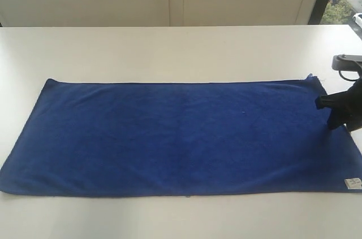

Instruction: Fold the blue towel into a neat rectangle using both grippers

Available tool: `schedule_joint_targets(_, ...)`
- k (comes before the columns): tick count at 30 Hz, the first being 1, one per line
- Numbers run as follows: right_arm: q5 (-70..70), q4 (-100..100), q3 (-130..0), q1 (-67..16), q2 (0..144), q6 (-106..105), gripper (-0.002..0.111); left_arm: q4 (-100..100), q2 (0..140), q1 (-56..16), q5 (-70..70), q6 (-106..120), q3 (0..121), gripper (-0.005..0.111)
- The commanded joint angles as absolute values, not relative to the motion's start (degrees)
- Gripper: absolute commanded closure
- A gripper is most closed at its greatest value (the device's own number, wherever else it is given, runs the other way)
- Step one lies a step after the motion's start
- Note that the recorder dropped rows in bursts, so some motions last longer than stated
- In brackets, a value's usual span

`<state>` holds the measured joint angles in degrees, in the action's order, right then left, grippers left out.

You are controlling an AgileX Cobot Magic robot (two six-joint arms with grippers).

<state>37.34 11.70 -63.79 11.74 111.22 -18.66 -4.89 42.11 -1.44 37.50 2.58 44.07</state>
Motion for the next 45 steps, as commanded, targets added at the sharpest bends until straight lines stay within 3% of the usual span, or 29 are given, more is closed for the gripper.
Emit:
schedule_joint_targets(1, 38.8, 12.0, -63.2, 12.0, 111.5, -19.4, 0.068, -5.1, 41.6, -1.3, 37.7, 2.8, 43.7, 0.107)
schedule_joint_targets(16, 39.3, 14.4, -63.2, 11.3, 111.5, -23.5, 0.069, -5.1, 41.6, -1.3, 37.7, 2.8, 43.7, 0.107)
schedule_joint_targets(21, 39.0, 13.2, -63.2, 11.3, 111.5, -23.5, 0.104, -5.1, 41.6, -1.3, 37.7, 2.8, 43.7, 0.107)
schedule_joint_targets(23, 38.6, 13.0, -63.2, 11.5, 111.5, -23.2, 0.108, -5.1, 41.6, -1.3, 37.7, 2.8, 43.7, 0.107)
schedule_joint_targets(35, 41.4, -2.3, -70.3, 11.5, 111.5, -9.8, 0.108, -5.1, 41.6, -1.3, 37.7, 2.8, 43.7, 0.107)
schedule_joint_targets(45, 42.9, -5.7, -72.5, 16.7, 111.5, -7.1, 0.108, -5.1, 41.6, -1.3, 37.7, 2.8, 43.7, 0.107)
